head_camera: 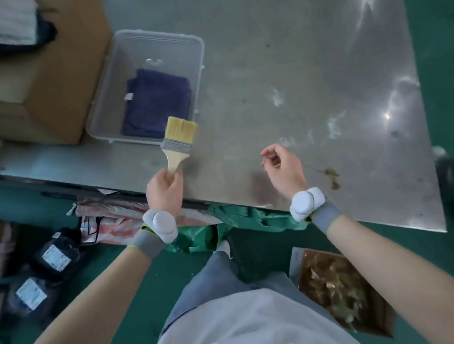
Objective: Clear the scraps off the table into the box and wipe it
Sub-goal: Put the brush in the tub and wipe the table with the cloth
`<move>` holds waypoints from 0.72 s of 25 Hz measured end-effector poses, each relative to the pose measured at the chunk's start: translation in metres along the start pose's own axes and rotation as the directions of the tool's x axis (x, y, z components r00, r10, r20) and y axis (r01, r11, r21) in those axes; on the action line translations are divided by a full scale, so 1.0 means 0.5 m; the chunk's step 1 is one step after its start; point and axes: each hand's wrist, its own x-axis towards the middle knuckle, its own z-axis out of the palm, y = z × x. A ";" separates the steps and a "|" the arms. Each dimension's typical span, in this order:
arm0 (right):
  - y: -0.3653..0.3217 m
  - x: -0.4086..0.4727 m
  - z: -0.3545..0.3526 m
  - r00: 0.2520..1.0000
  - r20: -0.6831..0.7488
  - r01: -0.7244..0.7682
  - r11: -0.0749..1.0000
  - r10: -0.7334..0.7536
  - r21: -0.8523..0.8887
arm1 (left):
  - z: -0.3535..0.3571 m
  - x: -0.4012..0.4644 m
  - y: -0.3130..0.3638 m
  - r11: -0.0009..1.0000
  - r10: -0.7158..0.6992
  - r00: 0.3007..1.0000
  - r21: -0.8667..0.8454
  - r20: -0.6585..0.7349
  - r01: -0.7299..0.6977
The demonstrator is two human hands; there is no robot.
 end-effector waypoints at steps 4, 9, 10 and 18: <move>-0.077 0.060 0.079 0.981 0.145 0.142 0.986 -0.128 -0.088 | -0.084 0.101 -0.015 0.993 -0.114 0.978 -0.011 -0.174 0.114; -0.186 0.162 0.161 0.930 0.259 0.307 0.939 -0.261 -0.154 | -0.152 0.207 -0.016 0.976 -0.219 0.943 -0.056 -0.249 0.212; -0.206 0.185 0.172 0.921 0.267 0.332 0.929 -0.283 -0.164 | -0.158 0.221 -0.015 0.972 -0.233 0.938 -0.062 -0.258 0.225; -0.272 0.306 0.245 0.947 0.317 0.173 0.908 -0.047 -0.381 | -0.176 0.278 -0.030 0.962 -0.270 0.918 -0.133 -0.291 0.240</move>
